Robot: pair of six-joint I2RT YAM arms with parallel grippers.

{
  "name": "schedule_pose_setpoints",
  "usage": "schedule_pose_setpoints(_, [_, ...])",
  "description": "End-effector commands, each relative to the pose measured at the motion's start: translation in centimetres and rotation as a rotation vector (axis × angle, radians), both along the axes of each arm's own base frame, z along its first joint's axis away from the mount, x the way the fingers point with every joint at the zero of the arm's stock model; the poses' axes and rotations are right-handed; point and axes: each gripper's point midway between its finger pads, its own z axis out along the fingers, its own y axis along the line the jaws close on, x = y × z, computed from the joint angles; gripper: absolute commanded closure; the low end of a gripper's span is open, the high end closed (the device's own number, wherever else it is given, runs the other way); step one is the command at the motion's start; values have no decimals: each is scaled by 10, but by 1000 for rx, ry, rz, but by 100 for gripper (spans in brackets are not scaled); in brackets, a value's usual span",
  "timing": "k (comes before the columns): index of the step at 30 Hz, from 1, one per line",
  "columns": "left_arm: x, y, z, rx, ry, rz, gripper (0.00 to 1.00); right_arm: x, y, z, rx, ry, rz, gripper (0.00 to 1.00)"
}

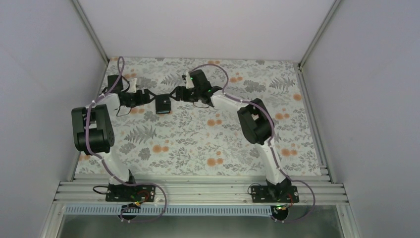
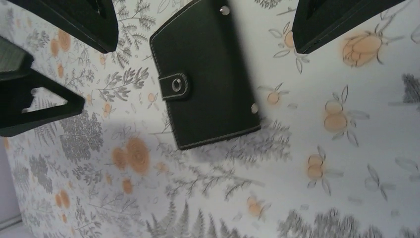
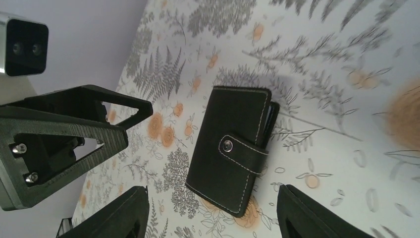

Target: Take the credit cards out of the card holder

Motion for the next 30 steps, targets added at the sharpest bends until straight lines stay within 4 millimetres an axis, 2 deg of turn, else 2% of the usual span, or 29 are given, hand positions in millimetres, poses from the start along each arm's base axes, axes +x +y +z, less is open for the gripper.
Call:
schedule_pose_setpoints(1, [-25, -22, -23, -193, 121, -75, 13, -15, 27, -19, 0, 94, 46, 34])
schedule_pose_setpoints(4, [-39, -36, -37, -255, 182, -136, 18, -17, 31, -39, -6, 137, 48, 37])
schedule_pose_setpoints(13, [-37, -32, -62, -227, 209, -99, 29, -34, 59, -74, 7, 219, 147, 55])
schedule_pose_setpoints(17, [-36, -35, -61, -238, 192, -115, 36, -37, 65, -73, 32, 234, 179, 68])
schedule_pose_setpoints(22, [-31, -44, -48, -257, 139, -154, 62, -40, 67, -67, 46, 215, 209, 78])
schedule_pose_setpoints(26, [-28, -50, -38, -251, 90, -177, 77, -44, 70, -54, 73, 193, 249, 85])
schedule_pose_setpoints(28, [-28, -52, -33, -255, 75, -191, 89, -46, 69, -48, 79, 172, 264, 87])
schedule_pose_setpoints(30, [-28, -53, -30, -252, 65, -202, 94, -47, 68, -42, 82, 149, 270, 87])
